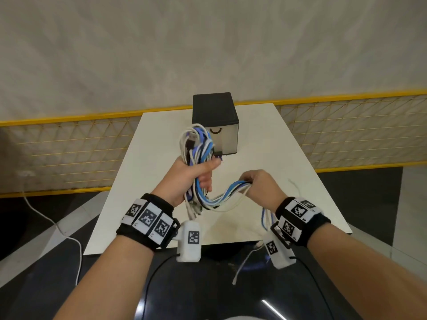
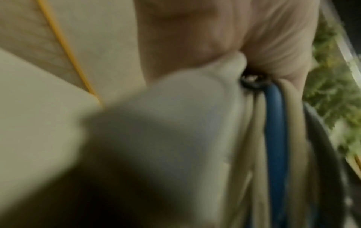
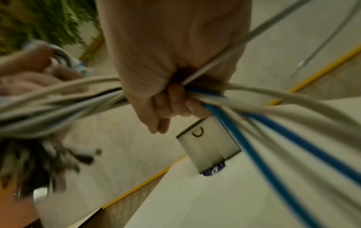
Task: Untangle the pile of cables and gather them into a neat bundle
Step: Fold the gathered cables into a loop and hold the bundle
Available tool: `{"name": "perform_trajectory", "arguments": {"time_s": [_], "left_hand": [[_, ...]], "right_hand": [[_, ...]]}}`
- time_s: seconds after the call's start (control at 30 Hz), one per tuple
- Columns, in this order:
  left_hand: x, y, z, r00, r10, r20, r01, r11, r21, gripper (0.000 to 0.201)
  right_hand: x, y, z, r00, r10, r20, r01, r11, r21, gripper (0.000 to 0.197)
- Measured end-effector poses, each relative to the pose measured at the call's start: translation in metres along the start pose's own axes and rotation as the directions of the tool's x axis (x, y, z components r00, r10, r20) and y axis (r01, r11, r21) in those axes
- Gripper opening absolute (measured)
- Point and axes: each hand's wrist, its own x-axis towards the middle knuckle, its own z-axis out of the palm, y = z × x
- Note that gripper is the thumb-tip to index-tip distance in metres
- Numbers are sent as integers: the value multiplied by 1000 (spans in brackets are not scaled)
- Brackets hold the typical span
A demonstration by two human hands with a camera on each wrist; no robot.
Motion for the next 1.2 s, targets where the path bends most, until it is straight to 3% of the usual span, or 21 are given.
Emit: {"name": "perform_trajectory", "arguments": {"time_s": [0.03,0.17,0.23,0.3,0.43,0.6,0.67,0.73,0.83,0.9,0.97,1.1,1.2], "left_hand": [[-2,-3,-2,999,-35,-16,36,996,82,18],[-6,-19,1,990,-92,-108,117,958,261,20],[-4,-25,8,992,-67,-104,100,930,355,24],[-3,-31,19,997,-34,-68,60,905,421,25],[-1,-37,25,995,-2,-95,41,913,407,27],[2,-33,22,990,11,-140,54,889,455,54],[6,-33,22,989,26,-144,52,858,511,38],[7,-33,21,991,36,-129,39,845,533,16],[4,-27,21,990,51,-129,17,879,476,6],[1,-21,20,991,69,-116,-15,909,417,13],[-1,-20,19,990,72,-117,-24,928,373,19],[4,-30,21,973,95,-212,-9,928,373,10],[7,-41,28,960,110,-257,-26,950,313,23]], "right_hand": [[1,-6,-3,999,8,-35,-10,999,-47,12],[-1,-28,-5,994,-39,-98,-2,922,-388,54],[-3,-41,-3,987,-122,-101,51,847,-530,58],[-4,-50,-1,984,-163,-69,100,836,-540,55],[1,-50,-7,986,-164,-10,158,966,-204,64],[-2,-44,-29,970,-170,176,159,984,76,73],[-5,-42,-37,951,-161,265,114,977,183,80],[-9,-38,-42,944,-164,287,92,964,248,74],[-16,-23,-44,964,-182,195,148,973,175,34],[-24,-9,-40,976,-155,152,125,974,187,15],[-29,-2,-33,985,-124,117,90,961,261,17],[-33,-18,-15,995,-91,-37,98,878,468,17],[-30,-40,-8,987,-54,-153,129,831,541,16]]}}
